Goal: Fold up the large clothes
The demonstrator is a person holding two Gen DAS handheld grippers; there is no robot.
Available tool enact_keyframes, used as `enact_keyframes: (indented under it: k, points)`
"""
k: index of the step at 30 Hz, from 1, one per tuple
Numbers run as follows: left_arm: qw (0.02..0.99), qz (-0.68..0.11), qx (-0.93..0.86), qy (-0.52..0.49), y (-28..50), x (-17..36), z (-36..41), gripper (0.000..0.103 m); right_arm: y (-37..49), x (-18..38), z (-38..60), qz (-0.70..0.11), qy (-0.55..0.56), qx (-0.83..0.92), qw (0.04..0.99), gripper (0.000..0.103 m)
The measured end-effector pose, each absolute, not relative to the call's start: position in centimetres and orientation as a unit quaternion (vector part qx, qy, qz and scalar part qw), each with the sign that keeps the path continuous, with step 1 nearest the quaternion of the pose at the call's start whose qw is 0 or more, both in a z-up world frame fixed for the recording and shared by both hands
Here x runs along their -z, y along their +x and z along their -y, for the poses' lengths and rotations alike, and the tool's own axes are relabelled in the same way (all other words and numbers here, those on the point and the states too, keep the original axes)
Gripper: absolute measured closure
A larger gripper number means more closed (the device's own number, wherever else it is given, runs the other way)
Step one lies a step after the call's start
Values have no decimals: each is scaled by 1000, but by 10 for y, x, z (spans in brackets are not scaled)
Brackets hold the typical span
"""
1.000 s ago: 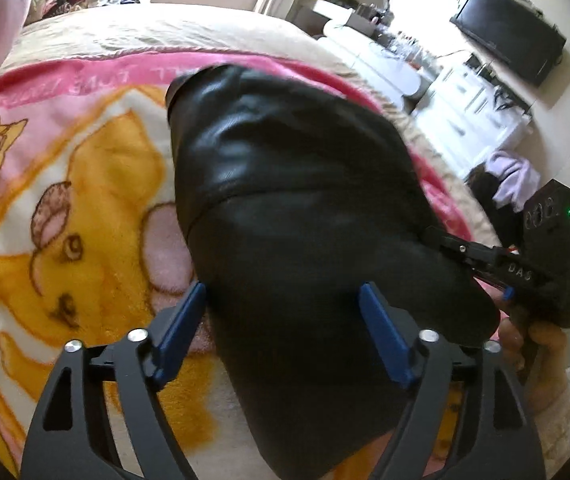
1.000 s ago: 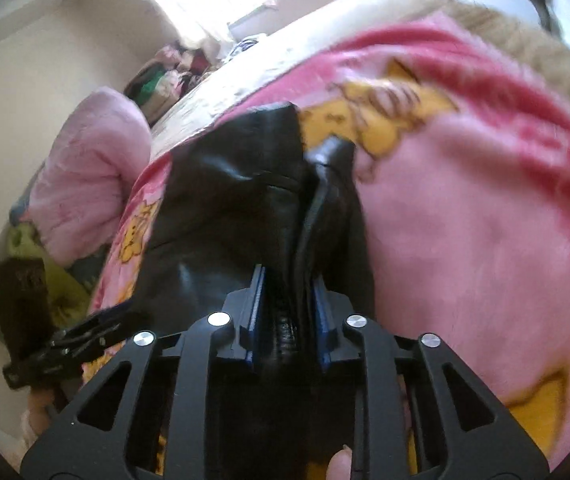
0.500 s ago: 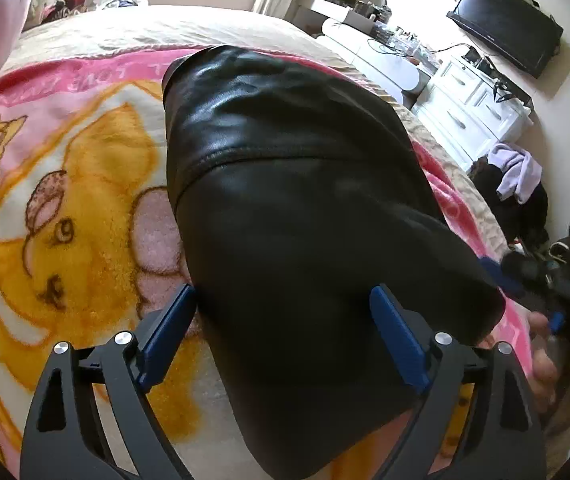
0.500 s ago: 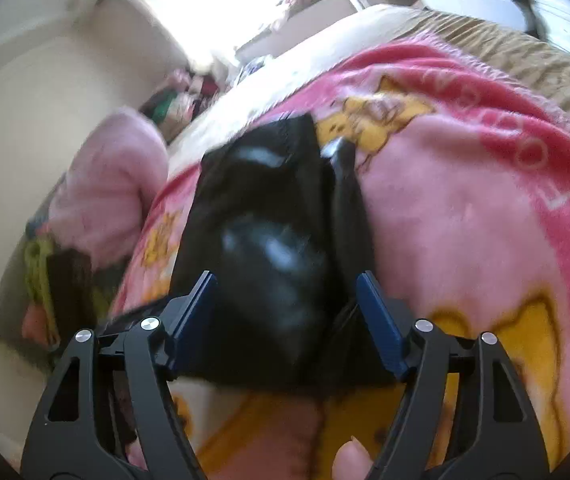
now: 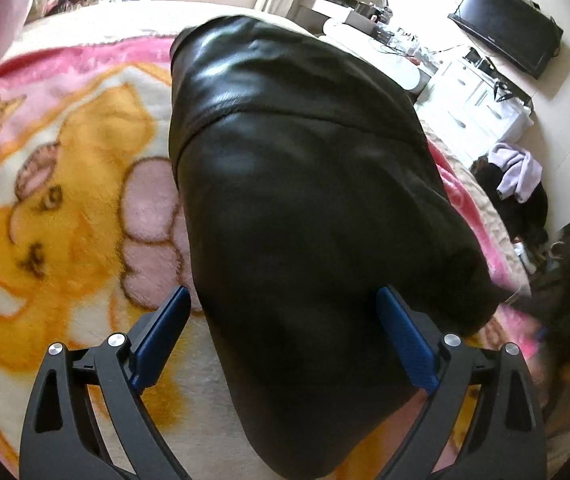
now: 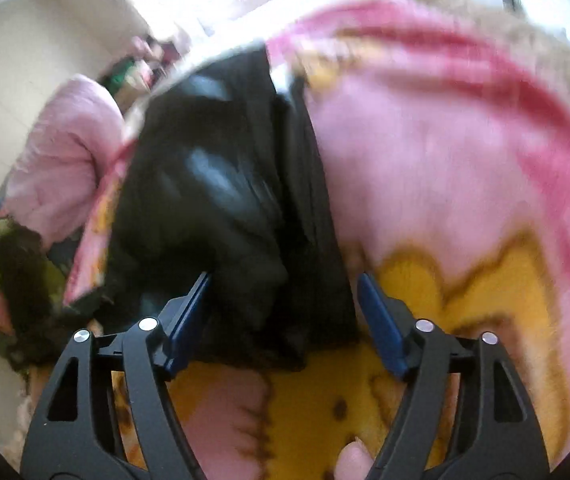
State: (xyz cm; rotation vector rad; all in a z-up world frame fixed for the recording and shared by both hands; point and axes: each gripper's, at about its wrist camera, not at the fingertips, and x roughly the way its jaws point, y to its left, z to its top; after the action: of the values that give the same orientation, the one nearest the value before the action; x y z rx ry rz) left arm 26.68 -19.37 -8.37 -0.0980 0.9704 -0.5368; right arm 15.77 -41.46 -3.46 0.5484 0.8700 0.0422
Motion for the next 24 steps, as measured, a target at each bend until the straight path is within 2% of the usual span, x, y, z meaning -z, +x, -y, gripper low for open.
enact_keyframes:
  k: [1, 4, 6, 7, 8, 15, 24]
  points:
    - [851, -458, 254, -39, 266, 82, 195, 9, 158, 15, 414, -386, 246, -13, 889, 31]
    - [855, -453, 252, -24, 265, 80, 196, 9, 170, -22, 404, -333, 201, -2, 921, 31]
    - [855, -453, 252, -24, 265, 79, 196, 9, 184, -33, 395, -325, 170, 3, 930, 48]
    - [855, -453, 252, -25, 265, 79, 196, 9, 196, -37, 388, -328, 151, 1, 933, 61]
    - [855, -453, 252, -24, 265, 79, 196, 9, 204, -41, 385, -330, 141, 0, 934, 64]
    - [858, -447, 253, -1, 263, 75, 203, 9, 264, -46, 365, -339, 63, 14, 939, 64]
    - [854, -448, 264, -3, 266, 76, 202, 9, 327, 24, 383, -468, 47, 58, 881, 61]
